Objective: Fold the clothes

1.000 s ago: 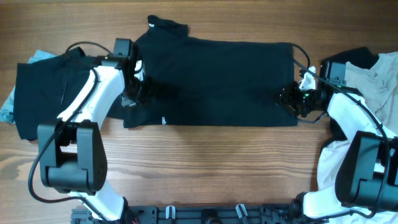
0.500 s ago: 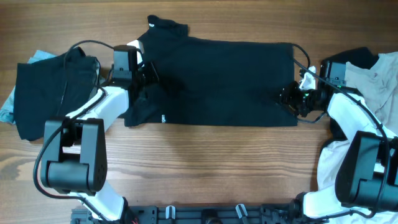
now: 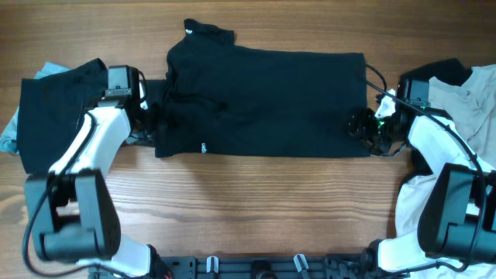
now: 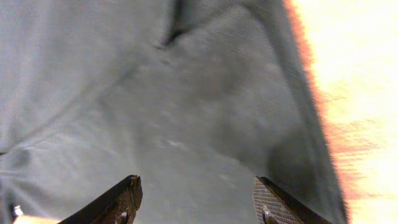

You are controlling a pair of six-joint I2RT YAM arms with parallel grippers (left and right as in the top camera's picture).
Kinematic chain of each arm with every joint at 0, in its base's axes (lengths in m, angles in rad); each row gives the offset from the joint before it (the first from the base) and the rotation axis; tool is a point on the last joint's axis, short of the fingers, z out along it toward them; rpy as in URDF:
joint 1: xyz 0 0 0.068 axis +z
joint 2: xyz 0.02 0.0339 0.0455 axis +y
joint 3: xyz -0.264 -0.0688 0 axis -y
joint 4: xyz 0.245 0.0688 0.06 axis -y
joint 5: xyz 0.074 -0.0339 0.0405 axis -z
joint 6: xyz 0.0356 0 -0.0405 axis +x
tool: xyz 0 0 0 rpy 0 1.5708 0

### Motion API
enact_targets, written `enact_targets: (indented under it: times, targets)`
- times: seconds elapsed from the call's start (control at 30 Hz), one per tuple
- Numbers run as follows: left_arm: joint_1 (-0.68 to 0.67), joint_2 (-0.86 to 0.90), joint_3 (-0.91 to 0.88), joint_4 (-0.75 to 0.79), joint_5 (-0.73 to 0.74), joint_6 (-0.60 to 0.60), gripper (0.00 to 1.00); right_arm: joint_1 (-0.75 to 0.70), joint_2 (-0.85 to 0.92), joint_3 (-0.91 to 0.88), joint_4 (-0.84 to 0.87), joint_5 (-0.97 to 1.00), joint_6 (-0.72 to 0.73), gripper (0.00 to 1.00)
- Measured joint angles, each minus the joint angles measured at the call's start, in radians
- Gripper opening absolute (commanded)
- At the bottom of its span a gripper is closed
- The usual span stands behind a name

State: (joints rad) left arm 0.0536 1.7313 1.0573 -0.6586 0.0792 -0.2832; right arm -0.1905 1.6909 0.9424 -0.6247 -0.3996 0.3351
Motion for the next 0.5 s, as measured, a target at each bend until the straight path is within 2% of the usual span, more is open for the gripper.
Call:
enact_targets:
  times: [0.03, 0.07, 0.1, 0.2, 0.27, 0.43, 0.5]
  targets:
    - [0.0, 0.022, -0.004, 0.004, 0.005, 0.013, 0.24, -0.008, 0.0, 0.001, -0.025, 0.024, 0.003, 0.64]
    - [0.0, 0.045, -0.005, 0.019, 0.024, 0.035, 0.1, -0.022, 0.0, 0.001, -0.042, 0.039, 0.007, 0.64]
    - [0.0, 0.07, -0.005, 0.049, 0.048, 0.054, 0.04, -0.047, 0.0, 0.001, -0.054, 0.055, 0.011, 0.64]
    - [0.002, 0.098, -0.008, 0.116, 0.084, 0.108, 0.04, -0.159, 0.0, 0.001, -0.067, 0.087, 0.018, 0.64]
    - [0.015, 0.098, -0.008, 0.144, 0.087, 0.118, 0.04, -0.179, 0.0, 0.001, -0.058, 0.087, 0.005, 0.59]
    - [0.056, 0.098, -0.002, 0.148, 0.102, 0.119, 0.04, -0.15, 0.012, 0.001, -0.015, 0.078, -0.057, 0.56]
    - [0.056, 0.098, 0.002, 0.142, 0.105, 0.119, 0.04, -0.121, 0.043, 0.001, -0.018, 0.068, -0.081, 0.49]
